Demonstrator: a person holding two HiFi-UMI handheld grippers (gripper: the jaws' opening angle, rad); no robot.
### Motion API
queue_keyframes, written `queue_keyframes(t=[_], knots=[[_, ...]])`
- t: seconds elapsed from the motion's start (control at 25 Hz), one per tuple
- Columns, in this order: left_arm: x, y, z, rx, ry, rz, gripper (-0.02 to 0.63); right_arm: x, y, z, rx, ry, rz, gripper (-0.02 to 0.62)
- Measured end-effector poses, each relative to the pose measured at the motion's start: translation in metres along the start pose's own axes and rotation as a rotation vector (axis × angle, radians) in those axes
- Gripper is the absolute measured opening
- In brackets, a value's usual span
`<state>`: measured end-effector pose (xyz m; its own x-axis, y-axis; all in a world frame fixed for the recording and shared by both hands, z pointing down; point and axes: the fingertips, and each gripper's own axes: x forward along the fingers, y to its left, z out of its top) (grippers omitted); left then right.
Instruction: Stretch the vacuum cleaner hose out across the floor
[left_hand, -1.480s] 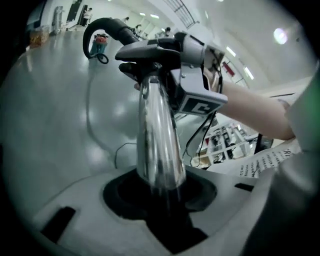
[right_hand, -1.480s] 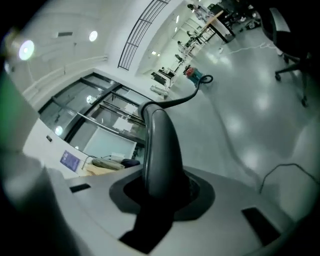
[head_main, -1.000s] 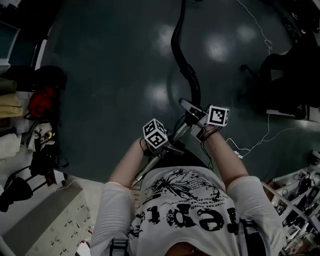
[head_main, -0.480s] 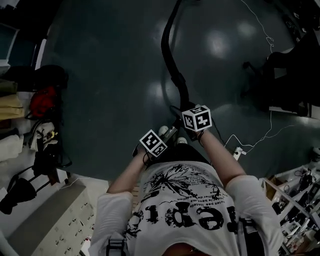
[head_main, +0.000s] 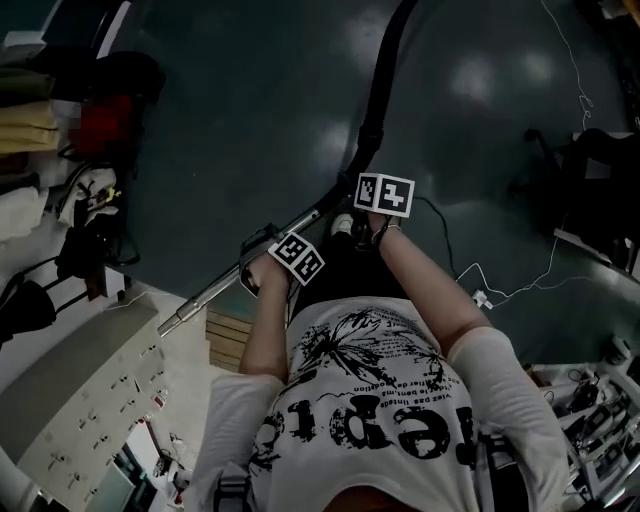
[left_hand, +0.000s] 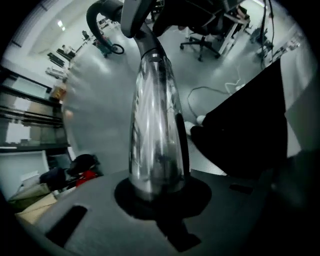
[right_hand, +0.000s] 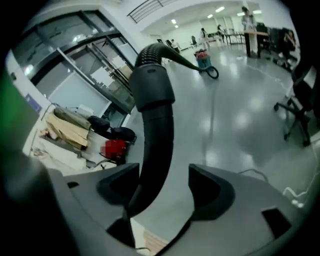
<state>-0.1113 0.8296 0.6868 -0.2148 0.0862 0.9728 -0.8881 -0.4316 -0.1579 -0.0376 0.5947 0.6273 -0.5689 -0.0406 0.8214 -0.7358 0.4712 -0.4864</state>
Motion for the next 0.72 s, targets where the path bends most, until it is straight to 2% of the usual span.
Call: queue_keyframes(t=[0.08,0.16,0.28,0.32,0.36,0.44,0.6,0.72], knots=[[-0.013,0.031,-0.015,0.021,0.042,0.158,0.041,0.012,0.021,0.004,0.066,0.008,0.096,0.302],[-0.028,0.050,-0.020,0.048,0.062,0.273,0.046,0.024,0.038,0.020,0.117,-0.013,0.142,0.301],[-0.041,0.059,-0.019,0.051,0.087,0.356,0.051,0.035,0.043,0.037,0.240,-0.038,0.141,0.299],[-0.044,0.061,-0.017,0.043,0.091,0.368,0.054,0.037,0.039,0.041,0.259,-0.045,0.128,0.277],[-0.047,0.066,-0.015,0.037,0.092,0.379,0.055,0.037,0.036,0.047,0.263,-0.057,0.114,0.133],[-0.054,0.078,-0.011,0.026,0.102,0.416,0.061,0.039,0.038,0.061,0.253,-0.095,0.137,0.118],[-0.069,0.103,-0.013,-0.017,0.147,0.543,0.064,0.029,0.067,0.092,0.215,-0.194,0.367,0.115],[-0.082,0.124,-0.014,-0.070,0.149,0.612,0.064,0.013,0.084,0.109,0.162,-0.240,0.489,0.115]])
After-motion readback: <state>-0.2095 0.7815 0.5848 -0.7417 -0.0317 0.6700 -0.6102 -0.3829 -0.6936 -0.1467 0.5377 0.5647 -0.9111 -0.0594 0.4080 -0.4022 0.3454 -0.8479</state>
